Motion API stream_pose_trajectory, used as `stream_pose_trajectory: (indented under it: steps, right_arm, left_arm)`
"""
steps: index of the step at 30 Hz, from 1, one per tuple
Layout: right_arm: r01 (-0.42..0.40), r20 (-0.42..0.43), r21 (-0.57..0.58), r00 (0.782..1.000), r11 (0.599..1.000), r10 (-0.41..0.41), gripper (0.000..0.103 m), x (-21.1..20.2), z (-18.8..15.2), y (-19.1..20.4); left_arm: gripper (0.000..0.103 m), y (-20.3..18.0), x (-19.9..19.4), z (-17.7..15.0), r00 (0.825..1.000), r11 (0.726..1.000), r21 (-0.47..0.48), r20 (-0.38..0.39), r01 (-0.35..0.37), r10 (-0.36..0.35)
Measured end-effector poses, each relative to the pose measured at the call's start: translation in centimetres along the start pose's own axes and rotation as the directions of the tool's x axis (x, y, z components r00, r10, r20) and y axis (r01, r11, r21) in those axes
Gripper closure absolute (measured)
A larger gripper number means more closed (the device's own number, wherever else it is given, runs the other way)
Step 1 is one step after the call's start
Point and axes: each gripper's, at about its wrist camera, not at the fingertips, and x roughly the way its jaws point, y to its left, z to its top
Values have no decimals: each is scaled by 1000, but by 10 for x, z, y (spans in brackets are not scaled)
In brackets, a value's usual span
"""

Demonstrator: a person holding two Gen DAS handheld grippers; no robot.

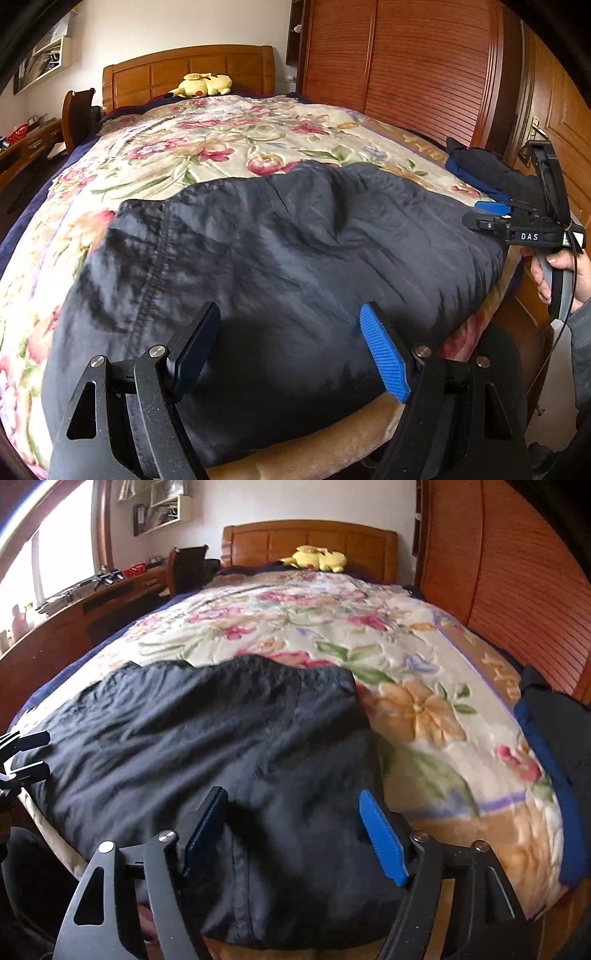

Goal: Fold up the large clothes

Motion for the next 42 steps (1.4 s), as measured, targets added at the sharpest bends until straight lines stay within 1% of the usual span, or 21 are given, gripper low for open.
stream_pose_trajectory:
  steps: [3, 5, 9, 11, 15, 19, 22, 23, 26, 27, 29, 30, 32, 33, 34, 35, 36, 37, 38, 40, 42]
  right_arm:
    - [7, -9, 23, 1000, 1000, -7, 19, -2, -2, -7]
    - [21, -19, 29, 1000, 999, -21, 15, -1, -4, -6]
    - [28, -38, 42, 999, 999, -27, 12, 4, -10, -2]
    - [30, -44, 60, 999, 998, -27, 7, 7, -16, -3]
    - [-7, -62, 138, 998, 990, 16, 5, 18, -24, -9]
    - [-24, -62, 146, 998, 989, 33, 5, 21, -26, -12]
    - [-49, -75, 156, 995, 987, 62, 5, 27, -29, -13]
    - [-61, -75, 166, 994, 984, 74, 5, 27, -28, -14]
    - [-136, -81, 206, 984, 969, 156, 5, 29, -31, -18]
    - [-145, -79, 203, 983, 968, 164, 6, 29, -32, -16]
    - [-171, -79, 199, 979, 965, 189, 10, 30, -33, -13]
    - [-165, -73, 195, 981, 967, 182, 10, 29, -32, -11]
    - [-175, -59, 194, 980, 965, 190, 19, 27, -33, -11]
    - [-185, -53, 203, 978, 961, 200, 22, 26, -33, -12]
    - [-188, -45, 206, 978, 960, 202, 27, 25, -33, -12]
    - [-190, -34, 206, 979, 960, 201, 36, 22, -34, -13]
    - [-191, -17, 208, 980, 959, 199, 43, 19, -33, -14]
    - [-195, -2, 214, 980, 957, 200, 57, 17, -33, -15]
    - [-201, 16, 218, 979, 955, 202, 65, 13, -31, -15]
    - [-208, 50, 192, 978, 959, 202, 72, 3, -25, -10]
    - [-193, 78, 144, 980, 971, 183, 75, -8, -15, 0]
  left_arm:
    - [24, -5, 3, -1, 1000, 1000, 10, -5, 4, -4]
    - [24, -8, 7, -2, 1000, 1000, 16, -14, 2, -1]
    - [23, -11, 17, -8, 999, 1000, 21, -37, -8, 9]
    - [23, -12, 19, -11, 999, 999, 37, -39, -18, 19]
    - [23, -14, 22, -14, 999, 999, 44, -41, -27, 28]
    - [23, -14, 24, -15, 999, 999, 43, -41, -26, 28]
    - [22, -14, 24, -15, 999, 999, 41, -42, -25, 27]
    - [22, -14, 25, -15, 999, 999, 39, -42, -25, 27]
    - [22, -14, 25, -16, 999, 999, 38, -41, -28, 29]
    - [22, -14, 25, -16, 999, 999, 37, -41, -29, 31]
    - [22, -14, 24, -15, 999, 999, 30, -42, -30, 31]
    - [22, -13, 23, -15, 999, 999, 25, -41, -27, 28]
    - [22, -13, 20, -14, 999, 1000, 15, -38, -19, 20]
    - [22, -13, 19, -14, 999, 1000, 13, -39, -16, 16]
    - [22, -13, 17, -14, 999, 1000, 15, -39, -14, 15]
    - [22, -14, 17, -15, 999, 1000, 20, -40, -15, 16]
    - [22, -14, 16, -15, 999, 1000, 23, -39, -15, 16]
    - [22, -13, 16, -16, 999, 1000, 23, -39, -14, 14]
    - [22, -12, 16, -16, 999, 1000, 20, -38, -12, 12]
    - [22, -11, 17, -17, 999, 1000, 17, -37, -12, 13]
    - [22, -12, 17, -18, 999, 1000, 24, -39, -18, 19]
